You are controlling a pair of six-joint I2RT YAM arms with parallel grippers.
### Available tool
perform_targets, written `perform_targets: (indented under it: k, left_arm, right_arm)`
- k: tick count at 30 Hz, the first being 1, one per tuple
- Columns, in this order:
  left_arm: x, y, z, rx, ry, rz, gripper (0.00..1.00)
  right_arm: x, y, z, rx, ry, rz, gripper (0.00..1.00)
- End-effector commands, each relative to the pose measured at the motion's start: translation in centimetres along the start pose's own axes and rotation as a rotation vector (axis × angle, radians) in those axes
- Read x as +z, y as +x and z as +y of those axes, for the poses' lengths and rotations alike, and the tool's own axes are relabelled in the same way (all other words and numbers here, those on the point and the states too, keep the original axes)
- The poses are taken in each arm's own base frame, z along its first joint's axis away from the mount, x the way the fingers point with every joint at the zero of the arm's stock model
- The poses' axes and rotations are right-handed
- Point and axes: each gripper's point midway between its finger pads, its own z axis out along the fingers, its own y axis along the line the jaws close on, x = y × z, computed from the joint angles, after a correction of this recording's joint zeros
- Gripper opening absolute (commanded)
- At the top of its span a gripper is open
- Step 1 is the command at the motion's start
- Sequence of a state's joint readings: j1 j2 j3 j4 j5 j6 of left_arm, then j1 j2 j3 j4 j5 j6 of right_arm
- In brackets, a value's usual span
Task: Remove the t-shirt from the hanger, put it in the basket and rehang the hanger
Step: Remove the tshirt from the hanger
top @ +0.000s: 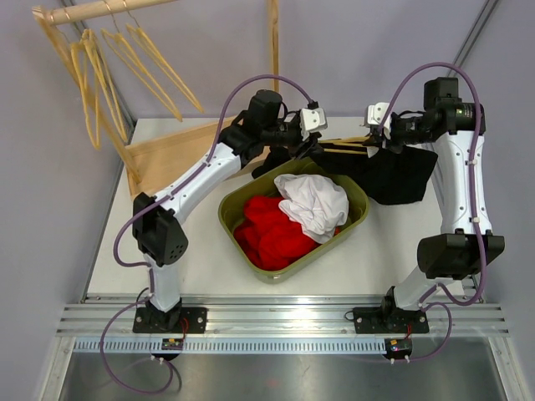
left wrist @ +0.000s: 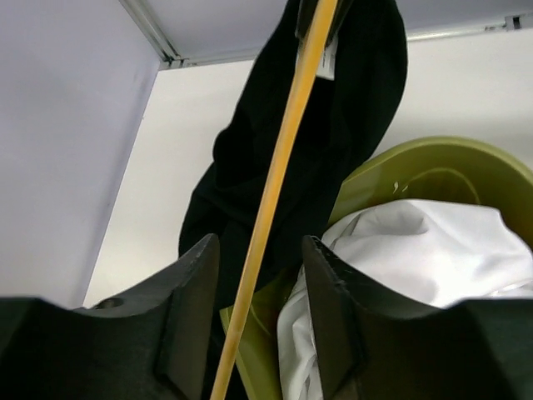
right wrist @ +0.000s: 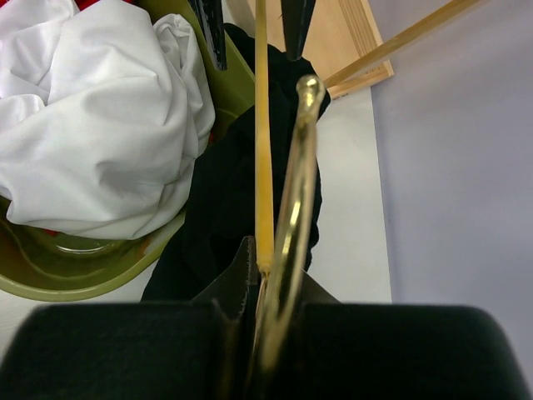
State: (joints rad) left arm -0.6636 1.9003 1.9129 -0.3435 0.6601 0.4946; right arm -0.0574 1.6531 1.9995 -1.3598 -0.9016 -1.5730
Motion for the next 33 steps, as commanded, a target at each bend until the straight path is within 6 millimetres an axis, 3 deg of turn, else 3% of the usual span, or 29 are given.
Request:
perform_targets:
  k: [1,5,6,8,19,29,33]
  left_arm:
    - [0.2,-2.0,0.1,0.073,0.021,-0.047,0.45]
    - [0.4,-1.4,-0.2,0.072,0.027,-0.032,0.25]
    - [0.4,-0.9,-0.4,0.069,0.027,-0.022,0.1]
    - [0.2,-1.2,-0.2,0.081,0.01,-0.024,0.0]
    - [-0.1,-0.8,-0.8,0.084,0.013,-0.026,0.0]
    - [-1.9,-3.4,0.8,0.001,-0.049,-0.098,0.0]
    - [-3.8,-3.5,2.2,-0.048,-0.079,-0.125,0.0]
  right_arm:
    - [-0.9,-2.1,5.1,0.154,-0.139,-0.035,0.0]
    - [-0.7,-2.3,4.5,0.18,-0.13,-0.053,0.0]
    - [-0.7,-2.3,4.5,0.186,-0.132,-0.057,0.0]
    - [-0.5,-2.5,4.6,0.199,-0.138,-0.076,0.0]
    - [-0.3,-2.6,3.7,0.246,-0.117,-0.084,0.01]
    - [0.0,-1.9,1.8,0.338,-0.053,-0.076,0.23]
    - [-1.0,-1.3,0.4,0.408,-0.006,-0.103,0.43]
